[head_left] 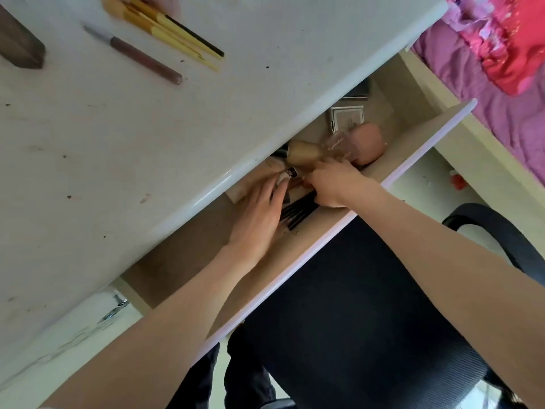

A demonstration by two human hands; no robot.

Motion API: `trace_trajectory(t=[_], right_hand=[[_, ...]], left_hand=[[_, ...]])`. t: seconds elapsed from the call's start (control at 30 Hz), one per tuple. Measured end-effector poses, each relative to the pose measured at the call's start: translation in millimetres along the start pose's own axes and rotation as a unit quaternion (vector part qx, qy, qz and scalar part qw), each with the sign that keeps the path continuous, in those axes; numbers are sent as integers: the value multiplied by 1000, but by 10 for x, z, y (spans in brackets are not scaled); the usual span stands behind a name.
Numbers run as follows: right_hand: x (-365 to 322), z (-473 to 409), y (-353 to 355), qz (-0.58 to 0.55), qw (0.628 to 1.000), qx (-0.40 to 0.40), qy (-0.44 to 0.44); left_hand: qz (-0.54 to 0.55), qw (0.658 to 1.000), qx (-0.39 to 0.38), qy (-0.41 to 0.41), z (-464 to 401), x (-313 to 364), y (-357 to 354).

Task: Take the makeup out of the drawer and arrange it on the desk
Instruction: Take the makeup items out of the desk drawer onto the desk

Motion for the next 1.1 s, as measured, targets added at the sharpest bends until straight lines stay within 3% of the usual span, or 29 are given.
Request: trace_trajectory(t=[0.23, 0.67, 0.87, 0.97, 1.1], right_hand=[[-25, 22, -41, 4, 1000, -5, 29], [-120, 48, -266, -10, 987, -161, -5], [-266, 80, -315, -38, 968, -248, -25], [-379, 142, -336, -40, 953, -300, -22], [-468, 182, -320, -25, 951, -307, -23]], left_hand=[[-40, 999, -26, 10, -164, 0, -130], [-47, 994, -80, 65, 69, -83, -223], [53, 988, -91, 116, 278, -278, -273], [134, 970, -113, 170, 396, -382, -269], [211, 943, -129, 220, 550, -463, -247]])
Point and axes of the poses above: each hand's wrist, its own z-axis away from the middle knuckle, its own y-axis out of the back of the hand, x = y × z, the point moved 7 cm from there along -z, towards the middle knuckle, and after that the axes turned 15 degrees about -z, right-handed, at the moved point
